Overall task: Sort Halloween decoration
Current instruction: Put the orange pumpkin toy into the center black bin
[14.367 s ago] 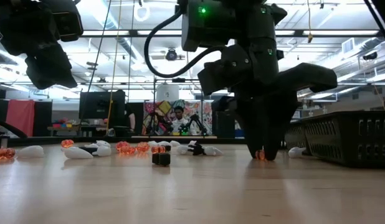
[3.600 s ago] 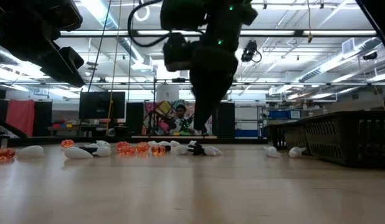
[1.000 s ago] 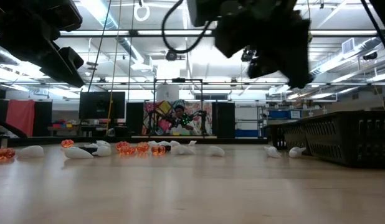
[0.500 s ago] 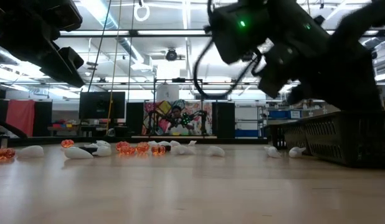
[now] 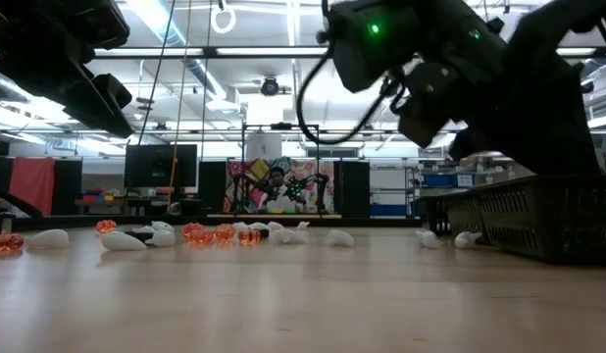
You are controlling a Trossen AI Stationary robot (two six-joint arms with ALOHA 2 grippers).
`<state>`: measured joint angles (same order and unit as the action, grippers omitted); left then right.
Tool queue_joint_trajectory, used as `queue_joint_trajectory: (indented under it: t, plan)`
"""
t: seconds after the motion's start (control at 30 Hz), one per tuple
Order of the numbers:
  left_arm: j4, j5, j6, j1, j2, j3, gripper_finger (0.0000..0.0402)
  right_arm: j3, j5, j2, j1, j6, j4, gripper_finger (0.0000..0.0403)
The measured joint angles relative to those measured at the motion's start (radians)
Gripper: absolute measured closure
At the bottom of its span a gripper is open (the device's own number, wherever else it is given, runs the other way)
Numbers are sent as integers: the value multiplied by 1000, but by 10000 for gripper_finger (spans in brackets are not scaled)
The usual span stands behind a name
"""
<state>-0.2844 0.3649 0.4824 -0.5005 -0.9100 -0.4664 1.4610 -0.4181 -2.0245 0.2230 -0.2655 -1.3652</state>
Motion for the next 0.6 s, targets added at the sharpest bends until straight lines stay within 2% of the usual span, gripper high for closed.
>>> queue_joint_trajectory:
  t: [0.17,0.27,0.43,0.6]
  plan:
    - [0,0,1,0,0,0,209,76,30,13,-1,-4,-36,288]
    - [4,-44,29,0,1,0,209,130,51,14,-7,-37,-29,288]
    - [-39,-81,76,-3,11,0,209,195,160,15,-10,-124,112,287]
    - [-88,-82,80,-10,59,0,209,207,186,15,-16,-221,223,287]
